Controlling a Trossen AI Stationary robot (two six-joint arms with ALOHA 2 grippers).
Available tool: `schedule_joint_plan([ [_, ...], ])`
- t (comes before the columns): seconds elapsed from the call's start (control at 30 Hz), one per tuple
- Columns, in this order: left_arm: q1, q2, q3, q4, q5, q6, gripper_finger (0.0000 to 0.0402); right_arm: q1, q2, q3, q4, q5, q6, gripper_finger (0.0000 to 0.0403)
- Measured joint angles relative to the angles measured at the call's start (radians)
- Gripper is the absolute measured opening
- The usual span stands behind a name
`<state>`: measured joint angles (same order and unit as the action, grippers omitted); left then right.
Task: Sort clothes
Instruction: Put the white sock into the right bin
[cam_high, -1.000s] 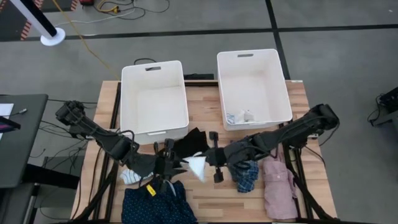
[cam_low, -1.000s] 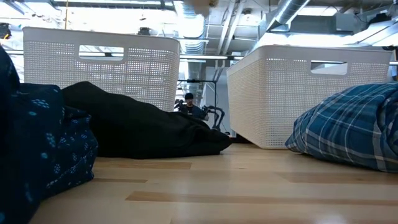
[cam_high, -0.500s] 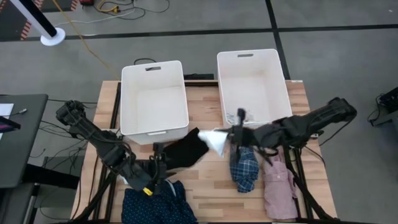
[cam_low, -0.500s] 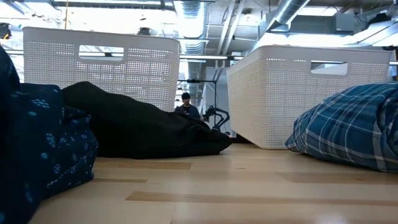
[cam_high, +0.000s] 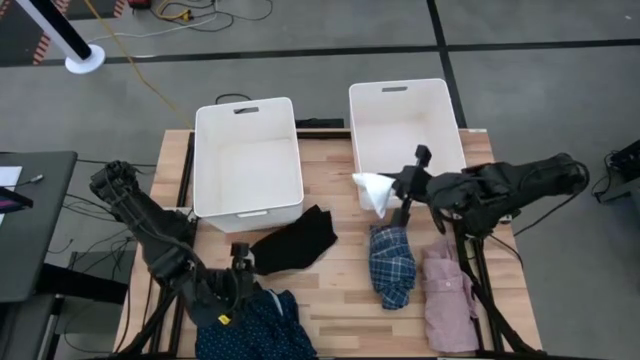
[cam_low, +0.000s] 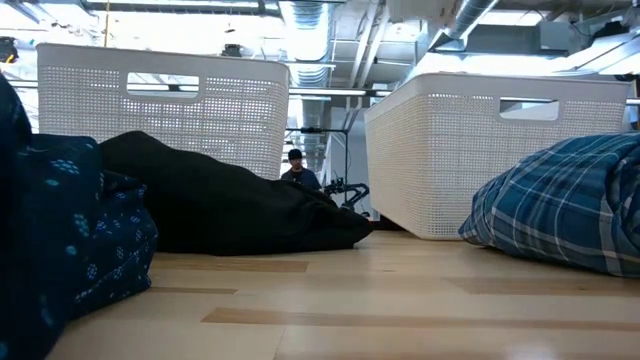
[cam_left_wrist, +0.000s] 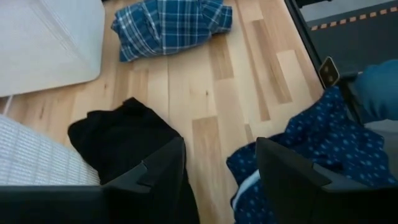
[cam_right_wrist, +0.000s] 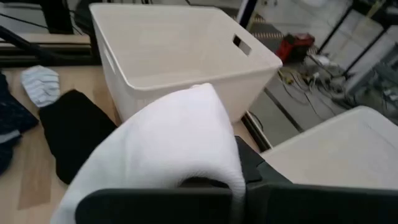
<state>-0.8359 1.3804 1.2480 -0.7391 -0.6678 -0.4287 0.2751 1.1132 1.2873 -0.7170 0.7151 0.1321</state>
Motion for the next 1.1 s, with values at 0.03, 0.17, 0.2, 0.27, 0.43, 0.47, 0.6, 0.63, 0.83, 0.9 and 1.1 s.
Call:
schedule_joint_plan([
  [0.03, -0.006, 0.000, 0.000, -0.008, 0.000, -0.010, 0.0194, -0.005, -0.003, 0.000, -0.015, 0.000, 0.010, 0.0000],
  [0.17, -0.026, 0.000, 0.000, -0.034, 0.000, -0.050, 0.0194, -0.018, -0.004, 0.000, -0.069, 0.000, 0.043, 0.0000],
  [0.2, -0.030, 0.000, 0.000, -0.041, 0.000, -0.059, 0.0194, -0.021, -0.004, 0.000, -0.084, 0.000, 0.050, 0.0000],
  [0.27, -0.039, 0.000, 0.000, -0.058, -0.001, -0.081, 0.0194, -0.029, -0.004, 0.000, -0.108, 0.000, 0.064, 0.0000],
  [0.43, -0.060, 0.000, 0.000, -0.087, -0.001, -0.127, 0.0194, -0.051, -0.003, 0.000, -0.180, 0.000, 0.117, 0.0000],
  [0.47, -0.065, 0.000, 0.000, -0.090, -0.001, -0.136, 0.0194, -0.057, -0.003, 0.000, -0.199, 0.000, 0.130, 0.0000],
  [0.6, -0.080, 0.000, 0.000, -0.148, 0.011, -0.204, 0.0194, -0.083, -0.003, 0.000, -0.273, -0.001, 0.186, 0.0000],
  [0.63, -0.083, 0.000, 0.000, -0.171, 0.015, -0.232, 0.0194, -0.089, -0.003, 0.000, -0.291, -0.001, 0.202, 0.0000],
  [0.83, -0.099, -0.001, -0.030, -0.257, 0.037, -0.374, 0.0194, -0.118, -0.003, 0.000, -0.396, -0.007, 0.281, 0.0003],
  [0.9, -0.104, -0.001, -0.051, -0.259, 0.049, -0.403, 0.0194, -0.126, -0.003, 0.000, -0.419, -0.010, 0.298, 0.0004],
  [1.1, -0.104, -0.001, -0.106, -0.260, 0.106, -0.468, 0.0194, -0.157, -0.002, 0.000, -0.493, -0.052, 0.358, 0.0005],
])
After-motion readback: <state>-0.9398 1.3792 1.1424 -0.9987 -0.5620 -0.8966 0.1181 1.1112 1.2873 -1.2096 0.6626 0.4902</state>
